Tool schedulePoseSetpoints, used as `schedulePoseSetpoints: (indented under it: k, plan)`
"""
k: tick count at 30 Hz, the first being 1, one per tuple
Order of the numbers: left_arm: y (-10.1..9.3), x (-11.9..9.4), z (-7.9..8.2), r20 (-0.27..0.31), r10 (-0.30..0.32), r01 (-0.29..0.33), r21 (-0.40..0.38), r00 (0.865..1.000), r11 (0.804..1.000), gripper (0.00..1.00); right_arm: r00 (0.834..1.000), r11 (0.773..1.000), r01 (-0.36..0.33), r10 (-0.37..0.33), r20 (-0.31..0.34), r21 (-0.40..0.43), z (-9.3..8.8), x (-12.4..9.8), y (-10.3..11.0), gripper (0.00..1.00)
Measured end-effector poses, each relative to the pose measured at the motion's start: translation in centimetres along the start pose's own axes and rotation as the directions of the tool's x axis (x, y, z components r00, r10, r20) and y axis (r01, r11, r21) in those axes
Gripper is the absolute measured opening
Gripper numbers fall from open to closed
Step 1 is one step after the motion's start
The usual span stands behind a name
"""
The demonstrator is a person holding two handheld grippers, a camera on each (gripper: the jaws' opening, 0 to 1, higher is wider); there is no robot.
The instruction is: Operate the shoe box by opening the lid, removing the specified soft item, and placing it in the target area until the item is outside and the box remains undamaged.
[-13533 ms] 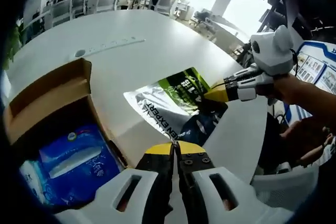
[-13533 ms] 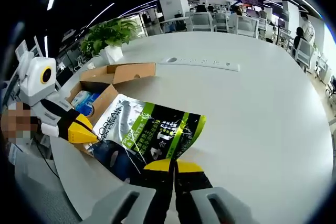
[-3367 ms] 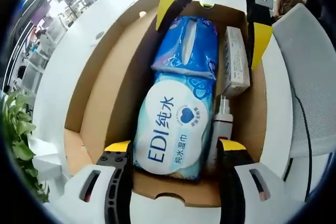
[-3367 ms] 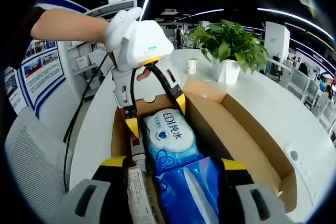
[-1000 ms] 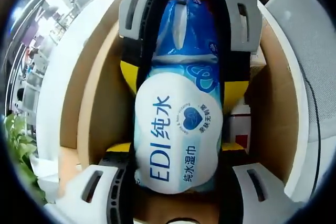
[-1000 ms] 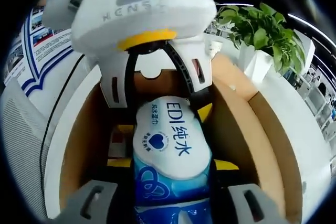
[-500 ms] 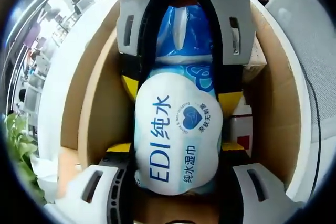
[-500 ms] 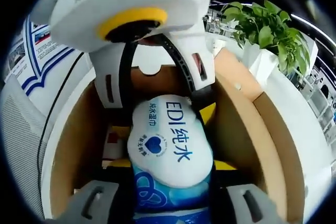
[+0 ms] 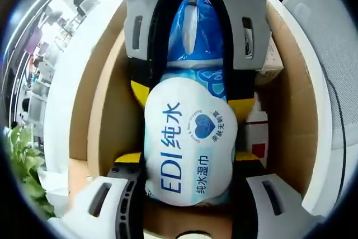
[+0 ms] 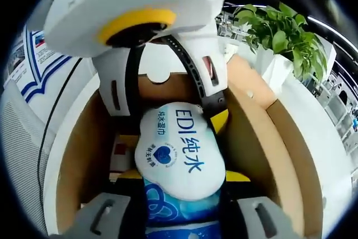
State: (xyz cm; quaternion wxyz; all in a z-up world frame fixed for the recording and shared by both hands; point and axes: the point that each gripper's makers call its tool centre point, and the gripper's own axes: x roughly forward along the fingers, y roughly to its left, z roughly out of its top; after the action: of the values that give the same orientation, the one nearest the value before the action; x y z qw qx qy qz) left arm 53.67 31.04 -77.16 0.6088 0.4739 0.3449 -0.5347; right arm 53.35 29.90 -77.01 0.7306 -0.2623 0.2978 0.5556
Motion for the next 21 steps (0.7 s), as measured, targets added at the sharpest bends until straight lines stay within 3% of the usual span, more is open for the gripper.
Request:
schedulePoseSetpoints:
  k: [21]
  plan:
    - [0.1, -1.9, 0.6, -0.019, -0.030, 0.030, 0.018, 0.999, 0.999, 0.58, 1.000, 1.000, -0.002, 0.002, 0.029, 0.003, 1.4, -1.6, 0.3, 0.45]
